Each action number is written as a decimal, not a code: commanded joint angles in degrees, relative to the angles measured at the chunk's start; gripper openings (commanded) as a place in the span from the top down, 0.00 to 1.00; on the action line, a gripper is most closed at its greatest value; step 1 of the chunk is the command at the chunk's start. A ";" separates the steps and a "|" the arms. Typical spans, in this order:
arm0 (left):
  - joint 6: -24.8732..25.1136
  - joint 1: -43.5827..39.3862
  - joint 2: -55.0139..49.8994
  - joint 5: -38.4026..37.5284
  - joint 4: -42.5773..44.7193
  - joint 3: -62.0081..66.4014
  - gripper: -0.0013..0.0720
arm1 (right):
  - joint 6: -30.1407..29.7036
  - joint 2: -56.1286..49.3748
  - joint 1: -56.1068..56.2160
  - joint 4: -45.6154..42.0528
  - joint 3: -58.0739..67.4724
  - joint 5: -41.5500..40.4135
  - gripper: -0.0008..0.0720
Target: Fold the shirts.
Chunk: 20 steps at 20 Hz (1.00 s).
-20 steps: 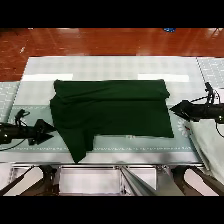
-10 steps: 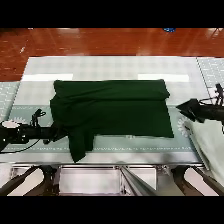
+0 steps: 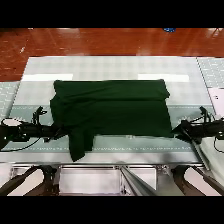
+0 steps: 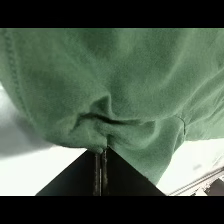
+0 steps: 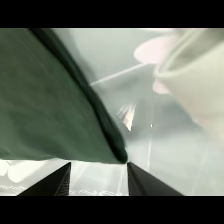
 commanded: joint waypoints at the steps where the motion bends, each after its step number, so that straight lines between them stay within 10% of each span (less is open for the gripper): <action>1: 0.04 -0.09 0.00 -1.27 -0.17 0.07 0.96 | 0.31 -3.41 2.99 1.88 -0.76 -3.50 0.42; 5: 0.20 -0.07 -0.02 -0.85 -0.59 0.09 0.95 | -3.06 -9.03 6.82 12.83 -0.22 -11.41 0.45; 7: 0.22 0.00 0.00 -1.44 -0.55 0.68 0.96 | -8.17 -9.88 8.17 17.33 2.62 -9.64 0.83; 9: 0.59 0.00 0.11 -3.28 -0.57 3.30 0.95 | -9.60 -9.03 8.15 15.45 7.85 -4.79 0.96; 20: -2.16 -5.11 -14.78 -3.82 -7.41 37.53 0.96 | -9.77 -16.46 12.70 19.45 28.46 -7.39 0.96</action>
